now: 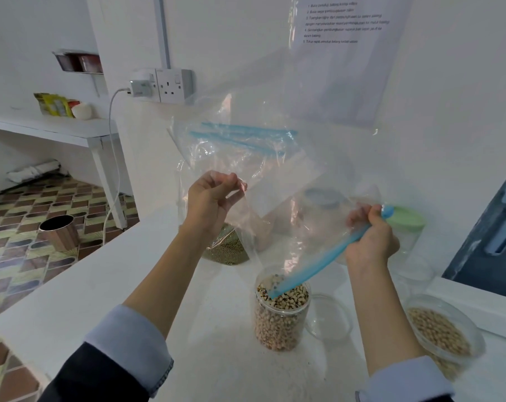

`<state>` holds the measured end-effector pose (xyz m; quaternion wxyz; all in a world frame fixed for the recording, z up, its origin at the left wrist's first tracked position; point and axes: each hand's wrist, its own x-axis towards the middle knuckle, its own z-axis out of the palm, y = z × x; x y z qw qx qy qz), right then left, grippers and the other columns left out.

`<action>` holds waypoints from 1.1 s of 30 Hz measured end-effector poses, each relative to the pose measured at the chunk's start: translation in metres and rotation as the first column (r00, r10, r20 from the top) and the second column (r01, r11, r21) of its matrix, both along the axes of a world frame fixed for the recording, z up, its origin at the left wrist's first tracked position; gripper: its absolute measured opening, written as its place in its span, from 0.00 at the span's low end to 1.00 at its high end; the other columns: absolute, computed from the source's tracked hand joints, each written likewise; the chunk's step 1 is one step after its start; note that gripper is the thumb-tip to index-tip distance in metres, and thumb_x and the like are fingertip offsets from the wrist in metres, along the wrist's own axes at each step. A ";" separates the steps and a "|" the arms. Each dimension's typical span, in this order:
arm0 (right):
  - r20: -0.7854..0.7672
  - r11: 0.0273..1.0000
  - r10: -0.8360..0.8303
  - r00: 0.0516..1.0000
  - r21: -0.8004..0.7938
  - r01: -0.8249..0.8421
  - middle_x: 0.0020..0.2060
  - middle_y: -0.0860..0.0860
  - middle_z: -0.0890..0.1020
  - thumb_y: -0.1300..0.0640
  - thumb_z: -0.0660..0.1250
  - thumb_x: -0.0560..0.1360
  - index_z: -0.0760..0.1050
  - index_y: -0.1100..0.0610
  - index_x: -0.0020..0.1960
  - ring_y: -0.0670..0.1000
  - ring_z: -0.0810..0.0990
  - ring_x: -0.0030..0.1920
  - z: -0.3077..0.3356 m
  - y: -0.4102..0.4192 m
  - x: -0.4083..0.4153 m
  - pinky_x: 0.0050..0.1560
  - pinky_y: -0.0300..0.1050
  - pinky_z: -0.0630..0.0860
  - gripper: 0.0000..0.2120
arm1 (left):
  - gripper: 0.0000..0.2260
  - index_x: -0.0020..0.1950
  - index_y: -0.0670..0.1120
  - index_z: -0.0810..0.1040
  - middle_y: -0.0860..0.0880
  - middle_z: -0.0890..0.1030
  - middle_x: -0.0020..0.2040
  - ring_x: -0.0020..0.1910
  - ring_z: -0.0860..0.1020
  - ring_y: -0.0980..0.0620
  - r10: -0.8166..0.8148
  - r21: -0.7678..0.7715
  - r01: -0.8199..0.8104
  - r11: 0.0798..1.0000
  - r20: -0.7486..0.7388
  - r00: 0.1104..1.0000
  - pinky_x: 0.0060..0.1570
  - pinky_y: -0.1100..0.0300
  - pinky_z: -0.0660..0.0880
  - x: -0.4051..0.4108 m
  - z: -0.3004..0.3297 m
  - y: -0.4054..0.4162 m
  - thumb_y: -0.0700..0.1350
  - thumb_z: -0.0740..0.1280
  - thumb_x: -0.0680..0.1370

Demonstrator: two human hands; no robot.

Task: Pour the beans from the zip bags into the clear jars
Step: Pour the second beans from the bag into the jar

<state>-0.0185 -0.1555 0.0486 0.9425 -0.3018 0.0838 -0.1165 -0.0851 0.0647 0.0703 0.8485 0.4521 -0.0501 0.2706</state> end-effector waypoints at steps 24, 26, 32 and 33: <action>0.127 0.971 0.190 0.973 0.123 -0.206 0.29 0.50 0.77 0.63 0.59 0.80 0.76 0.58 0.37 0.46 0.74 0.27 -0.029 0.002 0.026 0.30 0.35 0.73 0.15 | 0.11 0.35 0.42 0.76 0.45 0.78 0.32 0.32 0.77 0.51 0.200 0.594 0.024 0.804 -0.308 0.930 0.36 0.60 0.75 -0.008 -0.069 -0.030 0.29 0.75 0.66; 0.168 0.954 0.211 0.963 0.179 -0.240 0.28 0.49 0.79 0.63 0.57 0.81 0.79 0.55 0.27 0.44 0.75 0.26 -0.027 0.002 0.025 0.28 0.35 0.73 0.25 | 0.12 0.33 0.43 0.75 0.45 0.77 0.32 0.34 0.76 0.49 0.274 0.660 -0.048 0.750 -0.244 0.930 0.38 0.56 0.75 -0.005 -0.068 -0.032 0.31 0.77 0.64; 0.199 0.928 0.258 0.945 0.222 -0.300 0.27 0.48 0.79 0.62 0.57 0.81 0.79 0.54 0.25 0.43 0.76 0.24 -0.025 0.000 0.025 0.25 0.34 0.73 0.27 | 0.16 0.34 0.35 0.71 0.32 0.75 0.34 0.34 0.74 0.47 0.354 0.732 -0.130 0.669 -0.159 0.922 0.38 0.44 0.76 -0.001 -0.071 -0.038 0.37 0.79 0.64; 0.195 0.926 0.258 0.946 0.229 -0.299 0.27 0.48 0.79 0.62 0.58 0.81 0.79 0.55 0.26 0.43 0.76 0.24 -0.025 0.000 0.025 0.25 0.34 0.73 0.25 | 0.16 0.33 0.37 0.70 0.33 0.74 0.33 0.33 0.73 0.47 0.357 0.739 -0.133 0.661 -0.154 0.921 0.37 0.42 0.75 -0.001 -0.072 -0.038 0.38 0.79 0.64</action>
